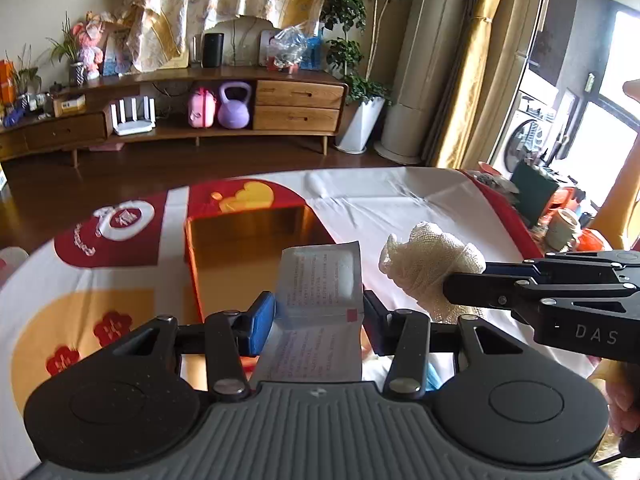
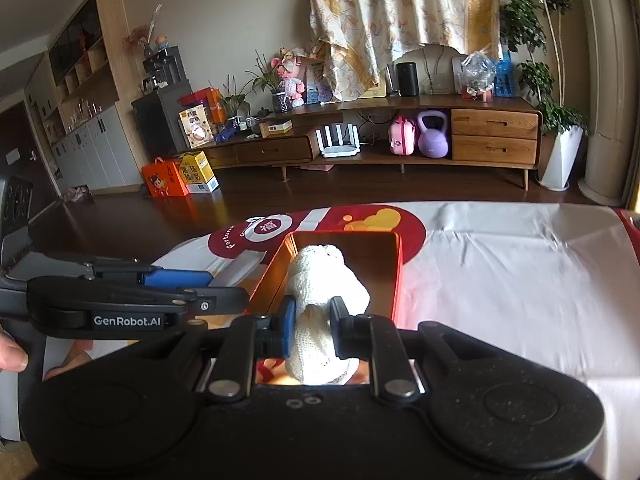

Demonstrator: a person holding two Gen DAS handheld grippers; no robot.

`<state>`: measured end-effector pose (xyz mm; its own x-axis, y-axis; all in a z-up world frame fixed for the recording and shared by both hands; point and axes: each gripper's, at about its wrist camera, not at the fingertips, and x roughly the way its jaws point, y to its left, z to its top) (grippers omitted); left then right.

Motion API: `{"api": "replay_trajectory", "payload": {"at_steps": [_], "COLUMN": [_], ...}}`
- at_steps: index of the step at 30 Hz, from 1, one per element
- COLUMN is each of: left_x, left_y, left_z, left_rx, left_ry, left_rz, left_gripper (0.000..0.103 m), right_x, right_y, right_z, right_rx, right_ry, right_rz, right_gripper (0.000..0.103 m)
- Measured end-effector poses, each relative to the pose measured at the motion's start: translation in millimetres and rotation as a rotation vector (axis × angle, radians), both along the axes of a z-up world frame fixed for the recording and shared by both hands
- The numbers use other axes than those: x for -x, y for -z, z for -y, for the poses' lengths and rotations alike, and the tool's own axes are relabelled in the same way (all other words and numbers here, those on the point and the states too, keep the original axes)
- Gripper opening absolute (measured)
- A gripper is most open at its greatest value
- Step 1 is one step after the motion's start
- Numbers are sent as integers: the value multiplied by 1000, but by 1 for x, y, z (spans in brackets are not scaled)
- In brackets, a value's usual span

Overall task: Organize soft objects
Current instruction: 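Carry the paper packet and knitted cloth with both tools over the red tin, then lower both items into the red tin and open both tools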

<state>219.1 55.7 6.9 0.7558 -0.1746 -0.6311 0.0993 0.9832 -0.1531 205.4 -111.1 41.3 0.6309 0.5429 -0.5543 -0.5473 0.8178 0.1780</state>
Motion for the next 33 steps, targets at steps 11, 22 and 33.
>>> {"api": "replay_trajectory", "payload": {"at_steps": [11,22,33], "left_x": [-62,-131,-175], "left_y": [3,41,95], "left_z": [-24,-33,-29], "left_rx": [-45,-63,-96], "left_ry": [-63,-91,-93], "left_rz": [4,-71,-191], "left_gripper": [47,47,47], "right_x": [-53,-96,-114], "right_y": [11,53,96], "right_z": [-27,-55,-75], "right_rx": [44,105,183], "right_ry": [5,3,-22], "right_rz": [13,-37,-108], "right_gripper": [18,18,18]}}
